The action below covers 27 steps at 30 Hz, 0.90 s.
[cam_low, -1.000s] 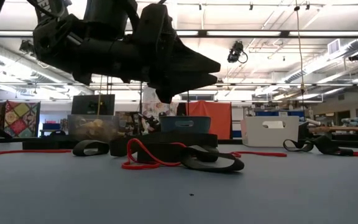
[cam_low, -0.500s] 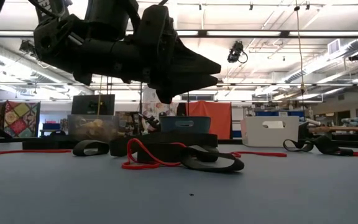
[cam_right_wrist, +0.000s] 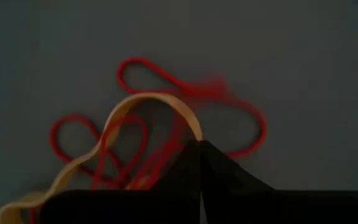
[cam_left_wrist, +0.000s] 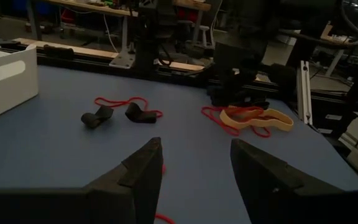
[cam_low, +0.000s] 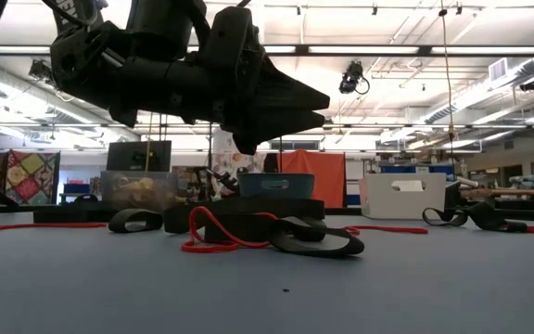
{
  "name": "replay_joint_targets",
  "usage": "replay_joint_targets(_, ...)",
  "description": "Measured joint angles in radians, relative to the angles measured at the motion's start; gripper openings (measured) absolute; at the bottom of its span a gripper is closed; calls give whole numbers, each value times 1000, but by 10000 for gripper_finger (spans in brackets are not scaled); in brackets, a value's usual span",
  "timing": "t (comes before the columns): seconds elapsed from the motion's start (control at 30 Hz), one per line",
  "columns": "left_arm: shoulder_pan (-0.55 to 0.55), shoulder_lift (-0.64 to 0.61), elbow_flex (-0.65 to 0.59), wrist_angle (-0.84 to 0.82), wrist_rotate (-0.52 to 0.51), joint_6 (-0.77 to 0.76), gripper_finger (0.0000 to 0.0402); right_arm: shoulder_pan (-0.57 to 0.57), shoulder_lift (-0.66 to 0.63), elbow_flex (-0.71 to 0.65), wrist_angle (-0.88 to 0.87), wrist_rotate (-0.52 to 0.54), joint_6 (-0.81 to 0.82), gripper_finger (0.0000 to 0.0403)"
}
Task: Sort rubber bands into baskets
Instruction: Put the yellow rubber band into the black bin
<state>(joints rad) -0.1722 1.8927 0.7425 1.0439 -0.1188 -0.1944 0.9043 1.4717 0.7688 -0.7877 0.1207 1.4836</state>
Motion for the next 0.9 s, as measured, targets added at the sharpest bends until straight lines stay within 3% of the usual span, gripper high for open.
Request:
replay_joint_targets(0.37,0,0,1,61,-15,-1,193,-5,-2,190,-231,425,-66,2)
replay_joint_targets(0.5,0,0,1,81,-15,-1,193,-5,-2,270,-269,485,-219,2)
replay_joint_targets(0.67,0,0,20,88,-15,-1,193,-22,-2,332,-261,428,-429,2)
replay_joint_targets(0.83,0,0,56,87,-14,3,193,-64,-2,331,-302,172,-490,2)
replay_joint_targets(0.9,-1,0,66,86,-14,4,193,-77,-1,329,-381,132,-453,2)
